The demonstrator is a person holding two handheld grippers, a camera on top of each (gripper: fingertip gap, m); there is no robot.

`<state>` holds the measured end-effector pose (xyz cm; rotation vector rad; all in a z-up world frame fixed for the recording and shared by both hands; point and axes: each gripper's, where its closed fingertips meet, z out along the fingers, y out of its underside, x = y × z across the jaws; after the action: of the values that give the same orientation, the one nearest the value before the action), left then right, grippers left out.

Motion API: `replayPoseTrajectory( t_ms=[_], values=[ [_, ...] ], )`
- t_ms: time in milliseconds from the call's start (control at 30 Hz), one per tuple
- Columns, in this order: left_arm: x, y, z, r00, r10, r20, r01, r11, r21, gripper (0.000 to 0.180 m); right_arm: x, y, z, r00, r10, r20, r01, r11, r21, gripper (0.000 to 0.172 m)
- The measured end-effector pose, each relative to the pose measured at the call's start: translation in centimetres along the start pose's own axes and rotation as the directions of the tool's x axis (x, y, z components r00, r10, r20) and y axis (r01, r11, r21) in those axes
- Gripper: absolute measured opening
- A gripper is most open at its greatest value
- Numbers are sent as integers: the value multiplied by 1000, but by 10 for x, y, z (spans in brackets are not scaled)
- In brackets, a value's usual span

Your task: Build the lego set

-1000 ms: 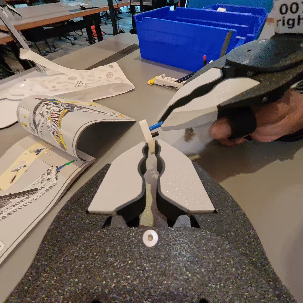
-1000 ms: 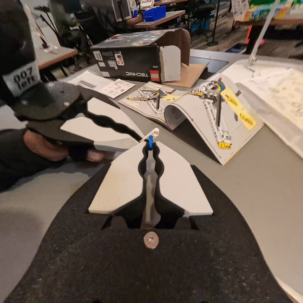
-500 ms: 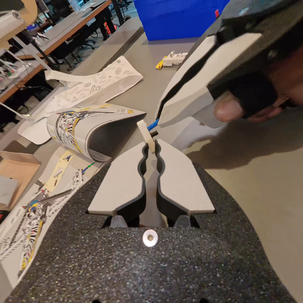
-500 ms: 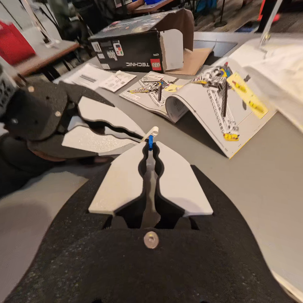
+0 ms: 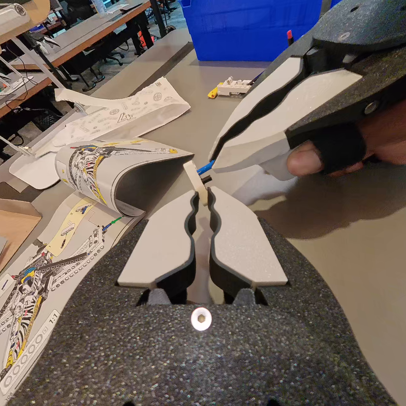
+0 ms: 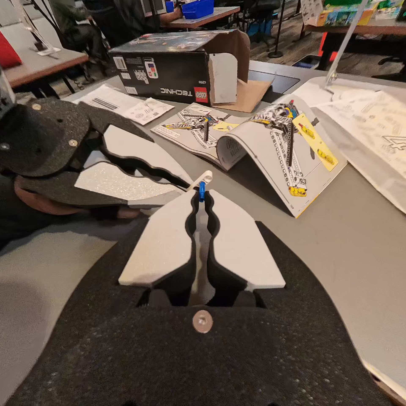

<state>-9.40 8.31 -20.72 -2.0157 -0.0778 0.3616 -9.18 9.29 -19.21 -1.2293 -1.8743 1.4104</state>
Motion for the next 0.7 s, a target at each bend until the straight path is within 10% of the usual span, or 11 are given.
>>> replayPoseTrajectory(
  t_ms=[233,500,700],
  values=[
    [-1,-1,0,995,90,44,-90,996,-6,7,0,-1,0,960,266,87,-268,963,11,4],
    [-1,-2,1,961,251,118,-250,968,-29,7,2,1,-3,740,632,230,-646,763,-19,4],
    [1,-3,1,987,143,76,-144,990,2,7,0,-1,-3,855,488,176,-500,866,29,5]
  ],
)
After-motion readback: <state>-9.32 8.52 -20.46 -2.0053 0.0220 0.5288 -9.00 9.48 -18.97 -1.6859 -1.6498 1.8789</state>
